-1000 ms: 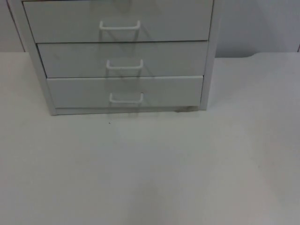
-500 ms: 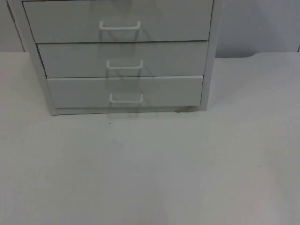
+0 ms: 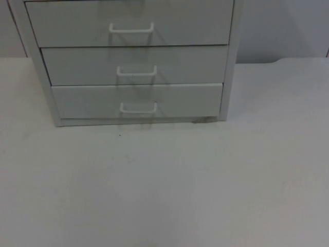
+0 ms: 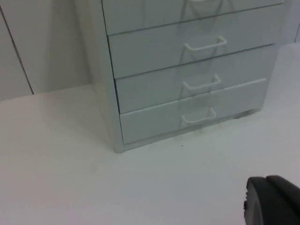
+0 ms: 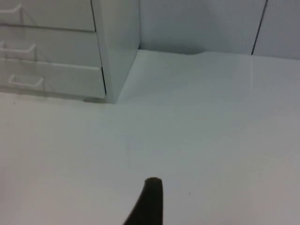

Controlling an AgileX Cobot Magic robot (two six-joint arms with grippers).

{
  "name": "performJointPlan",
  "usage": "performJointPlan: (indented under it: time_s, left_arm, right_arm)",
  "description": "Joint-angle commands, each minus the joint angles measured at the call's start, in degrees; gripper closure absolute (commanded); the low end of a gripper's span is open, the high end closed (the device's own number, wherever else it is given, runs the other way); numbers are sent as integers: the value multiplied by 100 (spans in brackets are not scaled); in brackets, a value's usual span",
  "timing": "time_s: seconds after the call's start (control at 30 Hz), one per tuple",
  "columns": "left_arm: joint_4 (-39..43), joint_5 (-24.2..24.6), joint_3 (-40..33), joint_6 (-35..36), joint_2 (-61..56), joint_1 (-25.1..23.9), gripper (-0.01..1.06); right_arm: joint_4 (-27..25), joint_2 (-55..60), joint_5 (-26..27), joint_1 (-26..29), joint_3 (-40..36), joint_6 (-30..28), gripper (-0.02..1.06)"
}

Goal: Open the drawer with the left hand, place the block into the drawer with the right hand, then close the drawer with the left hand.

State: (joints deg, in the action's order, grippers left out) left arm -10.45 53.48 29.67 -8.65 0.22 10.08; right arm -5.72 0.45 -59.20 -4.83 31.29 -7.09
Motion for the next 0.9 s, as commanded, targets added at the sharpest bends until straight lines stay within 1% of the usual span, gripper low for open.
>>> performJointPlan:
  time_s: [0.0, 0.07, 0.1, 0.2, 0.33, 0.43, 0.5, 0.53, 0.63, 0.67, 0.77, 0.83, 0.87]
  left_arm:
    - [-75, 5, -27, -28, -22, -18, 105]
    - [-97, 43, -27, -109, -22, -18, 105]
    - [-141, 54, -27, -170, -22, -18, 105]
    - [-155, 64, -27, -201, -22, -18, 105]
    - [-163, 154, -15, -200, -22, -18, 105]
    - [-163, 206, -6, -200, -22, -18, 105]
    - [-163, 358, 18, -200, -22, -18, 105]
    - [-163, 358, 18, -200, -22, -18, 105]
    - [-39, 865, 18, -226, -22, -18, 105]
    - [37, 927, 18, -237, -22, -18, 105]
    - [63, 869, 18, -249, -22, -18, 105]
    - [-7, 847, -79, -249, -22, -18, 105]
    - [-7, 847, -79, -249, -22, -18, 105]
  right_arm:
    - [102, -45, -118, 6, -44, 62, 26]
    - [296, -45, -354, 6, -58, 197, 26]
    - [418, -45, -382, 16, -108, 234, 26]
    - [505, -45, -261, 16, -165, 397, 26]
    - [795, -45, -262, 16, -180, 781, 26]
    - [872, -45, -262, 16, -180, 880, 26]
    - [884, -45, -262, 16, -180, 880, 26]
    - [884, -45, -262, 16, -180, 880, 26]
    - [871, -45, -262, 16, -180, 771, 26]
    - [871, -45, -262, 16, -180, 757, 26]
    - [859, -45, -262, 16, -180, 709, 26]
    - [792, -45, -262, 16, -180, 512, 26]
    - [792, -45, -262, 16, -180, 512, 26]
